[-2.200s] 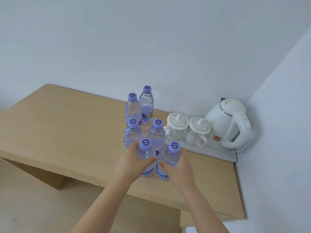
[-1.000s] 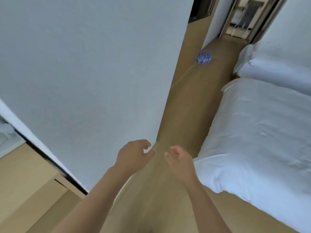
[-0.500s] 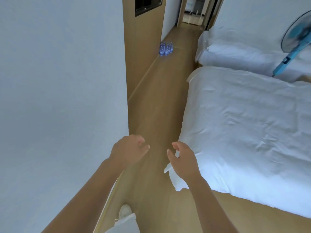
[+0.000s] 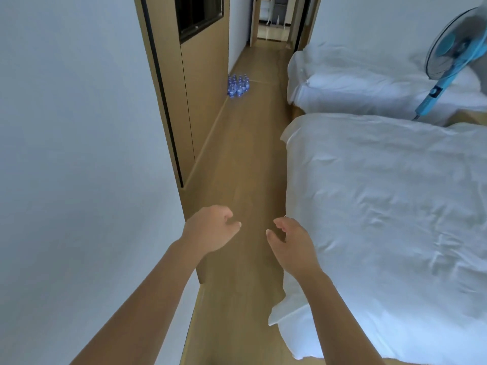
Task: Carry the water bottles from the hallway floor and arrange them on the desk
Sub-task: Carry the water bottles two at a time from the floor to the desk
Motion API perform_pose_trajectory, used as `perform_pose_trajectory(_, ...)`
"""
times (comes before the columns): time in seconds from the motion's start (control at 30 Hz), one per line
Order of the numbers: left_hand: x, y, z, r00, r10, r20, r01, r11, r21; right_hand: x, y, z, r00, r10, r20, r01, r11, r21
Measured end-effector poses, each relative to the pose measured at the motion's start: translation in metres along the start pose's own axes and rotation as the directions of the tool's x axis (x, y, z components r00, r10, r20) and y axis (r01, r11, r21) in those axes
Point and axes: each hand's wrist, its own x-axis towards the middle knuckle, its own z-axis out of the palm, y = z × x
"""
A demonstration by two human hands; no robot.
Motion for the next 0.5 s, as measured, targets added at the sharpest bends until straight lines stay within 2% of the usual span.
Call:
perform_pose_trajectory(0.23, 0.089, -0.007, -0.014, 0.998, 0.01, 0.056, -0.008, 0.999, -0.037, 0.084, -0.005, 0.018, 0.999, 0.037, 0.013, -0.037, 0.999, 0.021)
perform_pose_trajectory(0.5, 0.215, 0.007, -0.016, 0.995, -0.025, 0.096, 0.029, 0.999, -0.041, 0.211, 0.021, 0.025, 0.998, 0.025, 0.051, -0.026, 1.0, 0.009)
